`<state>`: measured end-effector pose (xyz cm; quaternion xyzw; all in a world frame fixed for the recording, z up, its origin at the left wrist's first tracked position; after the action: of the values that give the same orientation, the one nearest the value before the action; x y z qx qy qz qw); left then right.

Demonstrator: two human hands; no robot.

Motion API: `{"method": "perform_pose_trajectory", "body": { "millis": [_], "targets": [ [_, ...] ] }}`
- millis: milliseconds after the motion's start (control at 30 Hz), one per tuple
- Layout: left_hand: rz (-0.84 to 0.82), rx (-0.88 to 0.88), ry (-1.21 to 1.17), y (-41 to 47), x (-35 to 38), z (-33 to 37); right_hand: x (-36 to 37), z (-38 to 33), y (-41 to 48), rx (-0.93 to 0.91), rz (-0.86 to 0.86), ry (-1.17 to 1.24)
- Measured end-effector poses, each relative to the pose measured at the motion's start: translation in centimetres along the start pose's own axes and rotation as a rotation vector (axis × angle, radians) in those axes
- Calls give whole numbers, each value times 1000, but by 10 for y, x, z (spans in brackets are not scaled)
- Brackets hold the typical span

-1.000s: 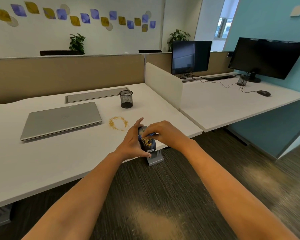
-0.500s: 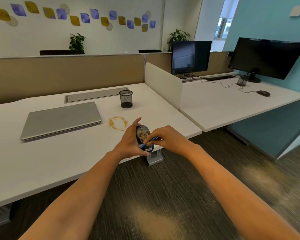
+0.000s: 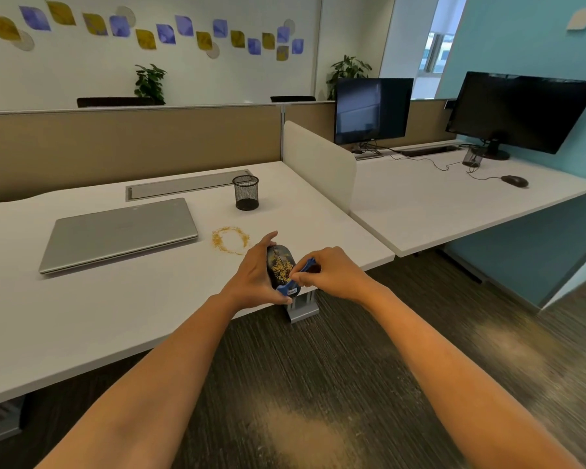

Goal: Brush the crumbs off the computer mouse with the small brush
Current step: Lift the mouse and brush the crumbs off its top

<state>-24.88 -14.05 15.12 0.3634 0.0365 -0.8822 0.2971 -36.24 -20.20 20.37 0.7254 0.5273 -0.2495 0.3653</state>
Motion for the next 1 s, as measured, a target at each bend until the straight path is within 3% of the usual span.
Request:
{"method": "perform_pose_trajectory", "body": {
  "millis": [133, 267, 433, 567, 667, 1000],
  "targets": [
    [19, -12, 12, 0, -2, -4, -13, 3, 2, 8, -29, -58],
    [29, -22, 8, 1, -4, -6, -15, 1, 3, -12, 38, 52],
    [19, -25, 19, 0, -3, -5, -12, 7, 4, -12, -72, -42],
    [3, -24, 29, -1, -3, -4, -43, -4, 14, -120, 172, -19],
    [-16, -34, 22, -3, 3, -1, -46, -9, 25, -170, 230, -85],
    [-27, -46, -7, -4, 2, 2, -29, 2, 42, -120, 106, -135]
  ]
}}
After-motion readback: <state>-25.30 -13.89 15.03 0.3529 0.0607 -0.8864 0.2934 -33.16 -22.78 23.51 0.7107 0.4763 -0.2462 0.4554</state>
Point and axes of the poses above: each hand's wrist, its own y-axis towards the middle knuckle, its own x-axis out of the palm, z = x × y, the point moved 9 cm from there along y, towards the middle knuckle, and after that the axes turned 15 degrees about -x, right-handed, at the moved point
